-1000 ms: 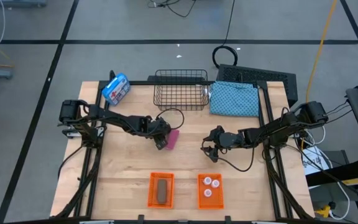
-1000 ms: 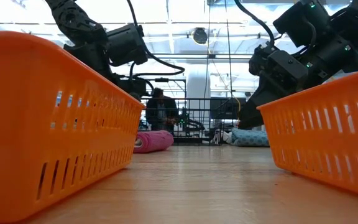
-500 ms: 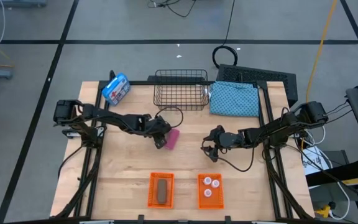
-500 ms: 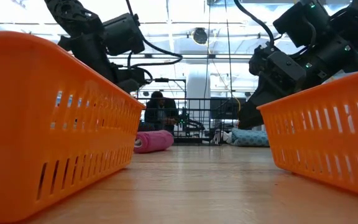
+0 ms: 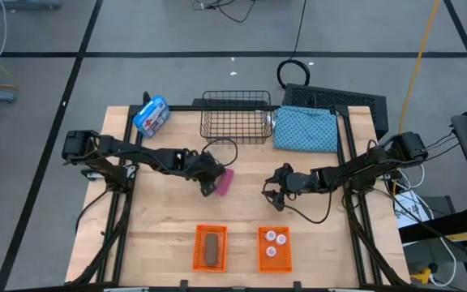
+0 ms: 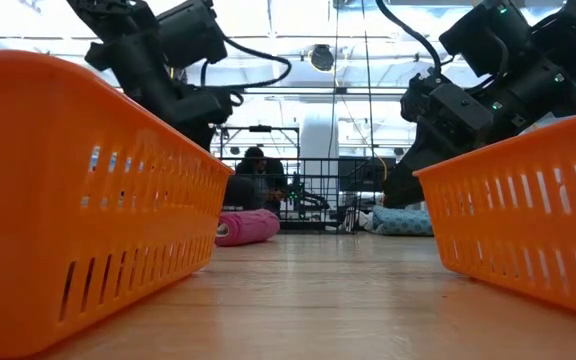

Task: Pick & Place Medicine items
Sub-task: Put the black bandage into the left orange basket

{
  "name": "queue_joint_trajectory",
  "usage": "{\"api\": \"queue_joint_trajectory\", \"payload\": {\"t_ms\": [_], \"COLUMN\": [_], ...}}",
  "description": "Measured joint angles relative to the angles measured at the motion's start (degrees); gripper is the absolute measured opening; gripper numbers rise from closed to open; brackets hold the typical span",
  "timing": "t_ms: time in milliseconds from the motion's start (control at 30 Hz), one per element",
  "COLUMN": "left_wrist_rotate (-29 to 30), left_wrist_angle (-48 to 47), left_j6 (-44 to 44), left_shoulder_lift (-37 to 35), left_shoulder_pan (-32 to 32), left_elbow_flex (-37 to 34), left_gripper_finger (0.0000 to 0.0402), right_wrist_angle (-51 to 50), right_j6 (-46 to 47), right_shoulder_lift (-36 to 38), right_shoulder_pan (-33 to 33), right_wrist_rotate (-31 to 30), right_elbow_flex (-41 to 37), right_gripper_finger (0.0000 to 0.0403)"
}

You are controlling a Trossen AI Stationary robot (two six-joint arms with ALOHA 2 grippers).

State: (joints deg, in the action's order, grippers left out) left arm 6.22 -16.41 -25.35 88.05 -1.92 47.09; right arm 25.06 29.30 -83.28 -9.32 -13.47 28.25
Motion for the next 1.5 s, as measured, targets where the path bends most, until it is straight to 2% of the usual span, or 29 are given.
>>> {"api": "queue_joint_trajectory", "payload": {"t_ms": [533,1067,1167,1300,1400,1500], "left_wrist_rotate": [-10.6,-27.9,-28.8,-28.7,-26.7,-23.8], "left_wrist_angle": [4.9,25.9,24.2,17.0,9.7,2.3], "left_j6": [-0.5,-3.2,-3.8,-1.0,5.3,16.1], "left_shoulder_lift": [-0.8,-0.8,-0.8,-0.8,-0.8,-0.8], "left_shoulder_pan": [3.4,10.4,12.0,14.2,16.4,19.0], "left_elbow_flex": [0.0,0.2,3.1,10.2,16.4,21.5], "left_gripper_finger": [0.0223,0.0223,0.0223,0.0223,0.0223,0.0223], "right_wrist_angle": [0.4,0.4,0.4,0.4,0.4,0.4], "right_j6": [0.2,0.3,0.2,0.2,0.6,0.6], "right_shoulder_lift": [0.0,0.0,0.0,0.0,0.0,0.0], "right_shoulder_pan": [0.0,0.0,0.0,0.0,0.0,0.0], "right_wrist_rotate": [0.0,0.0,0.0,0.0,0.0,0.0], "right_elbow_flex": [0.0,0.0,0.0,0.0,0.0,0.0], "right_gripper_finger": [0.0244,0.0244,0.0244,0.0244,0.0244,0.0244]}}
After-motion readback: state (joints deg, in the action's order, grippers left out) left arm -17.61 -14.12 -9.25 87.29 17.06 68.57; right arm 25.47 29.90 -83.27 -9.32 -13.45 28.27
